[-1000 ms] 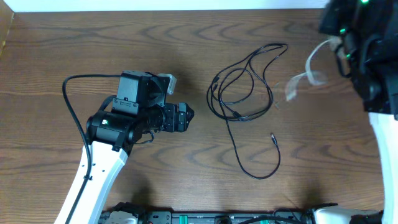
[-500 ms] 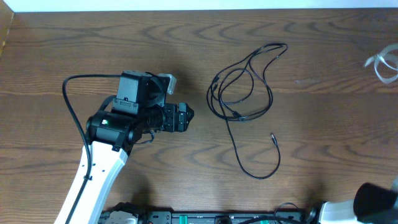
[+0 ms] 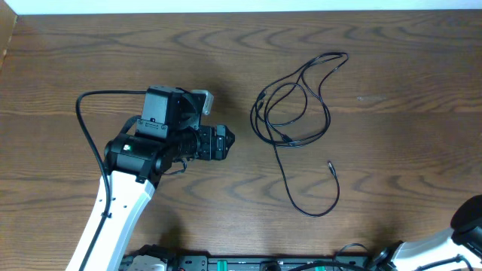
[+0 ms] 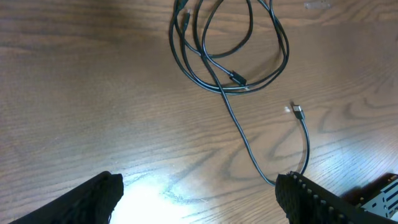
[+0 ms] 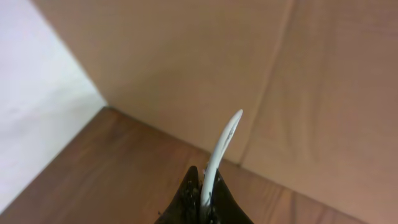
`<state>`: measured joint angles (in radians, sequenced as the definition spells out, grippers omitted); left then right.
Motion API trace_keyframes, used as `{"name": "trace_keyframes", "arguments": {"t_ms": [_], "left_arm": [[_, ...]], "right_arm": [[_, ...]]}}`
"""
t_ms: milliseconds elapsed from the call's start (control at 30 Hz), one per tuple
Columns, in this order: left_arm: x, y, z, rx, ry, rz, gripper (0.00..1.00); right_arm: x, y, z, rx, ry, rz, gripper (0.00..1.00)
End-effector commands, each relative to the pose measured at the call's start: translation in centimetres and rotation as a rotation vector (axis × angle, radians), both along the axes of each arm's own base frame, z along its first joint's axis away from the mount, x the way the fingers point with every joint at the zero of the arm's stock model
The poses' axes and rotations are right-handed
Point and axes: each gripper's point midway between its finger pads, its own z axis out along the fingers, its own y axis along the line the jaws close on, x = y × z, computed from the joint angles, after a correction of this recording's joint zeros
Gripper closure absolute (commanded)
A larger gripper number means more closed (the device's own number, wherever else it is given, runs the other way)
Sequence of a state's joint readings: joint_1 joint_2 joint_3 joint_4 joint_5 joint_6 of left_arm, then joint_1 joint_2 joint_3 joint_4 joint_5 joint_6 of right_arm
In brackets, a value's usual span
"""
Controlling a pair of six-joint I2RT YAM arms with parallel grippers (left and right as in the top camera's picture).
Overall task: Untangle cables
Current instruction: 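Carry the white cable off the table to the right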
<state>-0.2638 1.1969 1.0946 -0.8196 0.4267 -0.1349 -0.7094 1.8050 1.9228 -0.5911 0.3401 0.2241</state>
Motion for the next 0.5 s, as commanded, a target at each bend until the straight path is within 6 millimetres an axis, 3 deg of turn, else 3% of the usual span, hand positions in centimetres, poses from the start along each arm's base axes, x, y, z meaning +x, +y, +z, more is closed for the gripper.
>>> {"name": "trace_keyframes", "arguments": {"t_ms": [0, 133, 267, 367, 400, 467], "left_arm": [[-0.2, 0.1, -0.4, 0.011, 0.017, 0.005, 0.16], [-0.1, 0.1, -0.4, 0.011, 0.016, 0.005, 0.16], [-0.2, 0.1, -0.4, 0.007, 0.021, 0.013, 0.16], [-0.2, 0.1, -0.4, 0.003, 0.026, 0.019, 0.16], [-0.2, 0.1, -0.4, 0.003, 0.026, 0.019, 0.16], [-0.2, 0.1, -0.4, 0.003, 0.025, 0.019, 0.16]], "right_arm": [[-0.8, -2.9, -2.3, 0.012, 0.055, 0.011, 0.99], [-2.3, -5.3, -6.3, 0.090, 0.108, -0.016, 0.99], [-2.6, -6.3, -12.4, 0.246, 0.142, -0.014, 0.99], [-2.6, -5.9, -17.4, 0.371, 0.190, 0.004, 0.98], [-2.6, -5.6, -19.0, 0.410, 0.212, 0.011, 0.85], [-2.7, -5.1, -21.3, 0.468, 0.246, 0.020, 0.32]]}}
